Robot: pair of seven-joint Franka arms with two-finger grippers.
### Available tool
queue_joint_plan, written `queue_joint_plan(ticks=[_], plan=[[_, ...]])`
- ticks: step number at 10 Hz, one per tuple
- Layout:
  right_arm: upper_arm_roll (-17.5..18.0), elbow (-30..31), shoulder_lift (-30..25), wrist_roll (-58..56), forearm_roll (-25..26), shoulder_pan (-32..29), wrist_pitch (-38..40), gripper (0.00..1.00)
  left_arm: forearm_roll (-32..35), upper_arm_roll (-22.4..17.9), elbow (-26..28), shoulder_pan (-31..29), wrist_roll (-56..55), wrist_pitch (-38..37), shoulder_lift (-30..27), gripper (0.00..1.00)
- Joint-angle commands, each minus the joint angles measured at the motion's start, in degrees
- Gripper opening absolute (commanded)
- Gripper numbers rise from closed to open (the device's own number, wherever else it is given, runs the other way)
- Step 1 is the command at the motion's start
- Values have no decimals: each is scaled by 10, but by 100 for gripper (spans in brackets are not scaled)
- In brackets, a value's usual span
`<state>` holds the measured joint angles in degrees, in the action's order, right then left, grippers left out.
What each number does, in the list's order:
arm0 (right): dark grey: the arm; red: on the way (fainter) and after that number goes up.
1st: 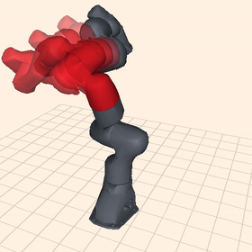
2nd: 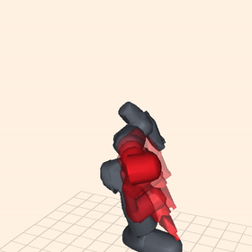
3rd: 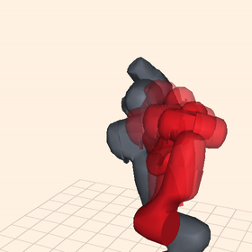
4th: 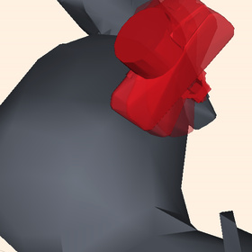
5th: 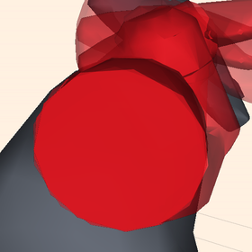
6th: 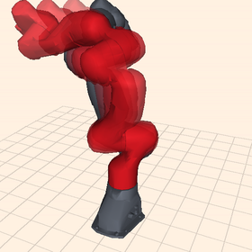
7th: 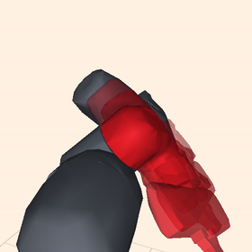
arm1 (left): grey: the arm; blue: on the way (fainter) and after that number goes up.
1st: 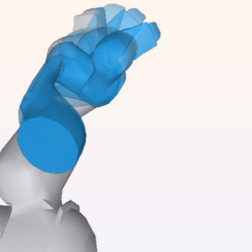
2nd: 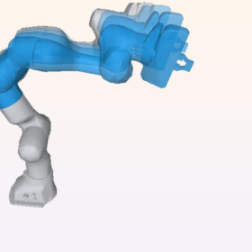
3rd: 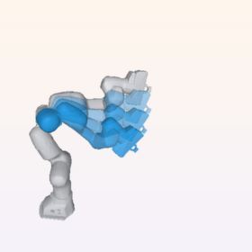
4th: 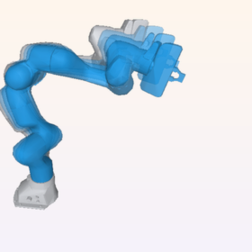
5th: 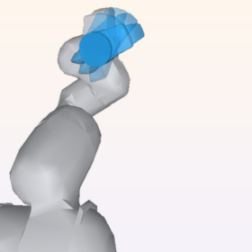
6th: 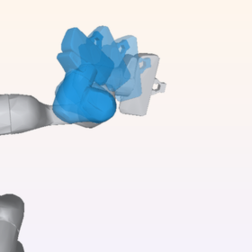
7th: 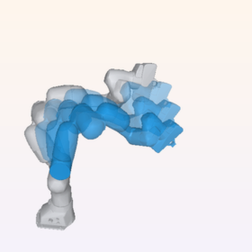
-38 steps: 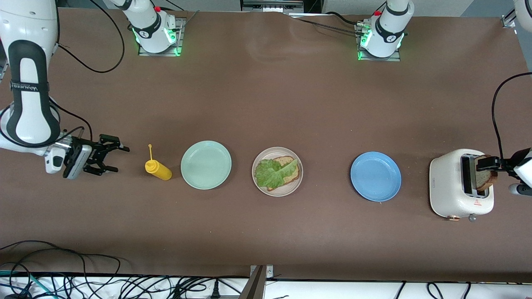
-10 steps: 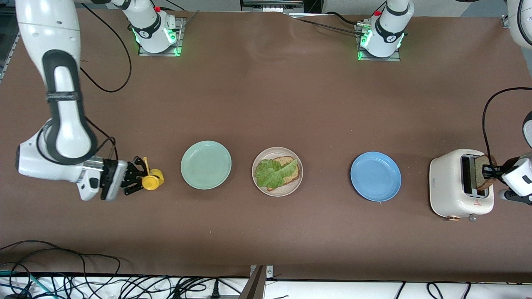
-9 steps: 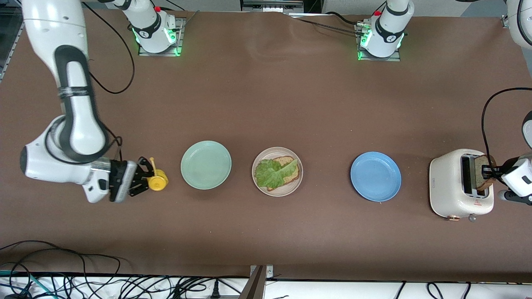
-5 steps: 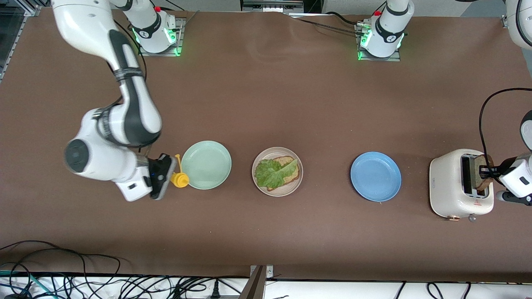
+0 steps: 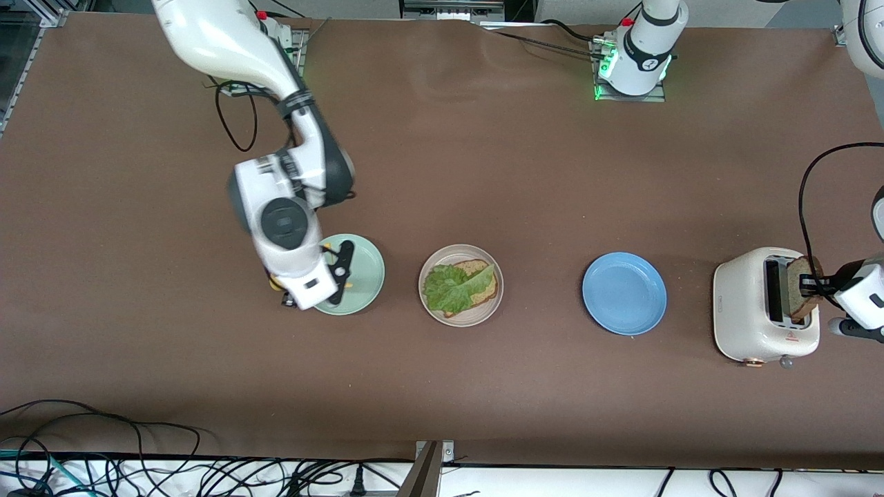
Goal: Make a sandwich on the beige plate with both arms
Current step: 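Lift the yellow bottle and carry it over the beige plate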
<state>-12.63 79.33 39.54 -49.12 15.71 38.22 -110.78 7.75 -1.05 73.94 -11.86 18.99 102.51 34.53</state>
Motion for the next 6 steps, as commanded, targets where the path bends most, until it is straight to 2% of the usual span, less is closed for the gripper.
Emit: queue_joint_plan(ticks=[1,3,5,6], plan=[[-7,-14,31,81,135,82,17,0,-8,4,-39,0,-4,-35,5,0],[-10,-39,66,113,227,140,42,0,-8,5,-48,0,-4,-45,5,0],[-16,-161,144,140,253,171,157,0,-7,5,-49,0,-4,-50,2,0],[-25,-194,171,142,273,185,183,0,-7,6,-60,0,-4,-59,0,0]])
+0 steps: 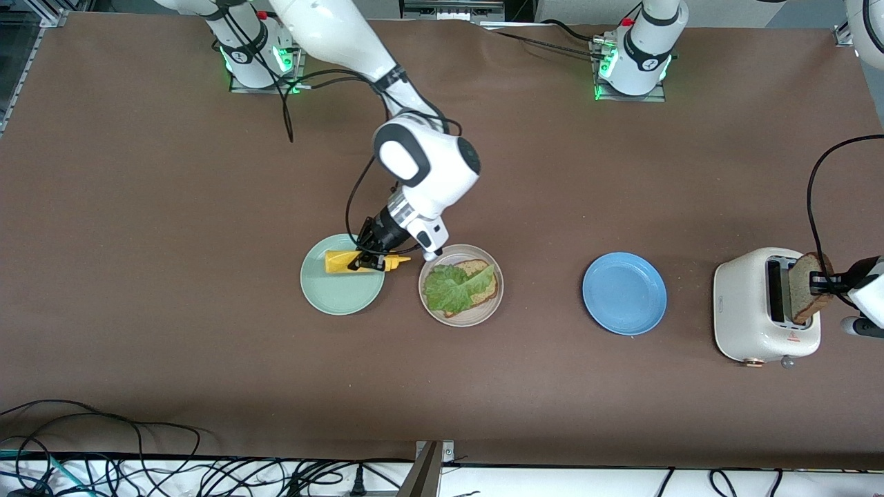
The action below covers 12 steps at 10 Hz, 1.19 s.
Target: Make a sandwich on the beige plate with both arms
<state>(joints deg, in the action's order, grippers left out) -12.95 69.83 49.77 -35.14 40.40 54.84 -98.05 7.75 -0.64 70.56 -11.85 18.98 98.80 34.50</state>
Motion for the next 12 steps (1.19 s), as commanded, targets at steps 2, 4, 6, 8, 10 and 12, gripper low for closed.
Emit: queue_joint_plan(ticks=[2,4,6,8,10,12], plan=[[-23,-103,70,30,35,23,60,0,-7,2,-45,0,-3,-41,0,0],[-23,-103,71,94,35,29,72,0,-7,2,-46,0,-3,-42,-1,0],[-22,-103,71,113,35,29,66,0,-8,3,-47,0,-4,-48,-2,0],[-20,-103,60,127,26,26,63,0,-8,4,-47,1,-4,-48,-7,0],[-21,-96,32,127,-36,0,58,0,-8,4,-47,3,-4,-53,-11,0],[-21,-36,-24,123,-80,-24,5,0,-10,4,-46,9,-25,-62,-19,0]])
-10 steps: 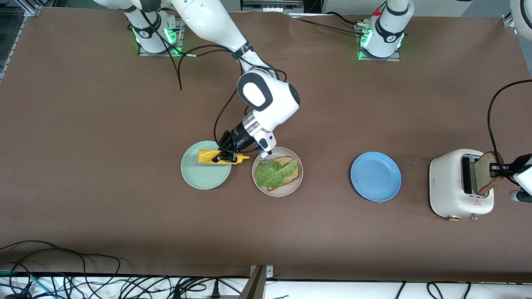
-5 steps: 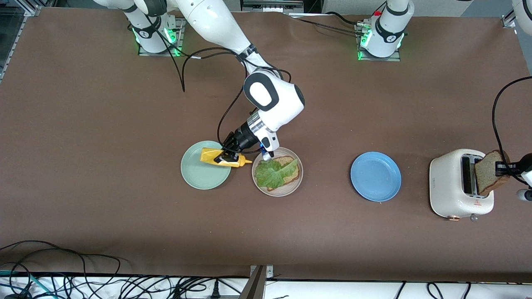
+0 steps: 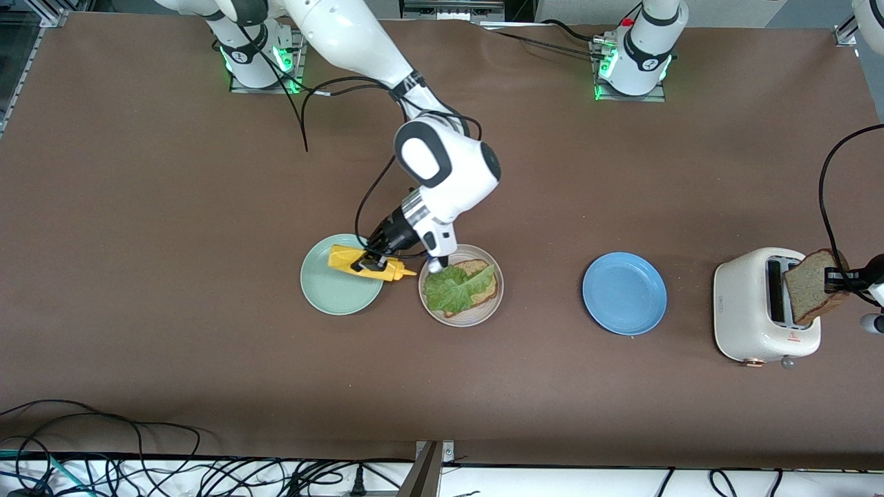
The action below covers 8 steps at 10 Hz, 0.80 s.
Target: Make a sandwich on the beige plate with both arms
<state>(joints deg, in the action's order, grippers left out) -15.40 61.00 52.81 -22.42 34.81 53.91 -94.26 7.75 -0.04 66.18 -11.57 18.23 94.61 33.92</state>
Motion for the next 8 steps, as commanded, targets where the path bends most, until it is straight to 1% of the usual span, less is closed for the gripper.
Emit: queue_joint_plan(ticks=[1,2,4,5,6,8], plan=[[4,94,-90,-3,-46,-34,-72,0,-11,-2,-3,14,-30,-25,-20,0],[4,125,-120,-5,-75,-58,-98,0,-12,-2,-1,27,-55,-29,-28,0],[4,161,-167,-38,-138,-99,-131,0,-24,20,9,45,-133,-33,-41,0],[4,183,-189,-59,-161,-119,-143,0,-76,24,10,50,-163,-33,-43,0],[4,214,-220,-74,-185,-144,-165,0,-137,23,24,50,-180,-37,-49,0],[4,267,-264,-128,-269,-198,-205,0,-201,23,34,52,-213,-39,-54,0]])
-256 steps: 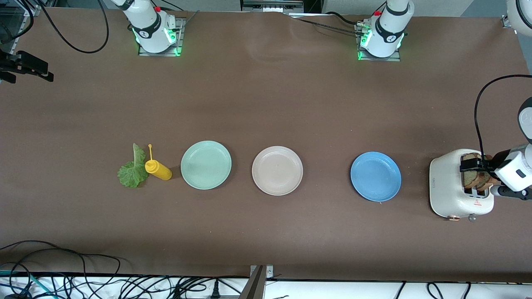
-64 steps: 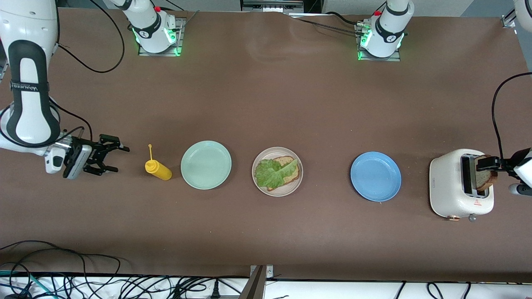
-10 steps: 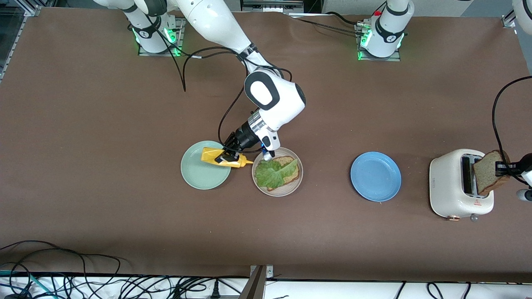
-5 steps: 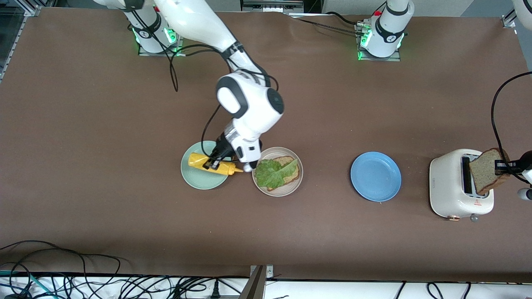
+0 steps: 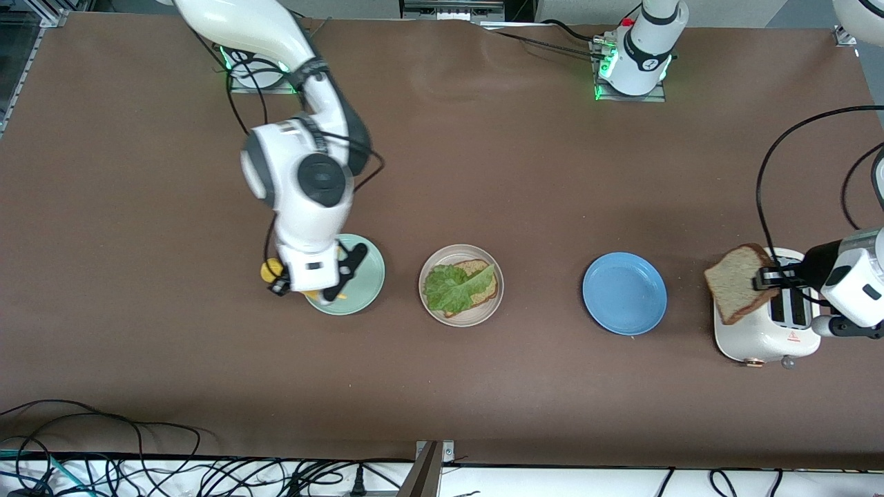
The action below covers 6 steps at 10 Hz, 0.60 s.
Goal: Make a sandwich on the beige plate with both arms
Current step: 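Return the bottle with the right gripper while the left gripper lifts the bread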
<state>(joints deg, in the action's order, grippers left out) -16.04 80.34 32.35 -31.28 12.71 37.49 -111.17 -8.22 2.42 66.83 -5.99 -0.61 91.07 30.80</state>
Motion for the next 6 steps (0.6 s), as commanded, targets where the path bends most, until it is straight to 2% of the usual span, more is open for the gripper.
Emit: queue_joint_plan(ticks=[1,6], plan=[[10,82,-67,-80,-94,-60,-45,0,-86,-1,36,1,-48,-3,-23,0],[10,102,-73,-272,-297,-169,-43,0,-258,-2,95,29,-106,3,-20,0]])
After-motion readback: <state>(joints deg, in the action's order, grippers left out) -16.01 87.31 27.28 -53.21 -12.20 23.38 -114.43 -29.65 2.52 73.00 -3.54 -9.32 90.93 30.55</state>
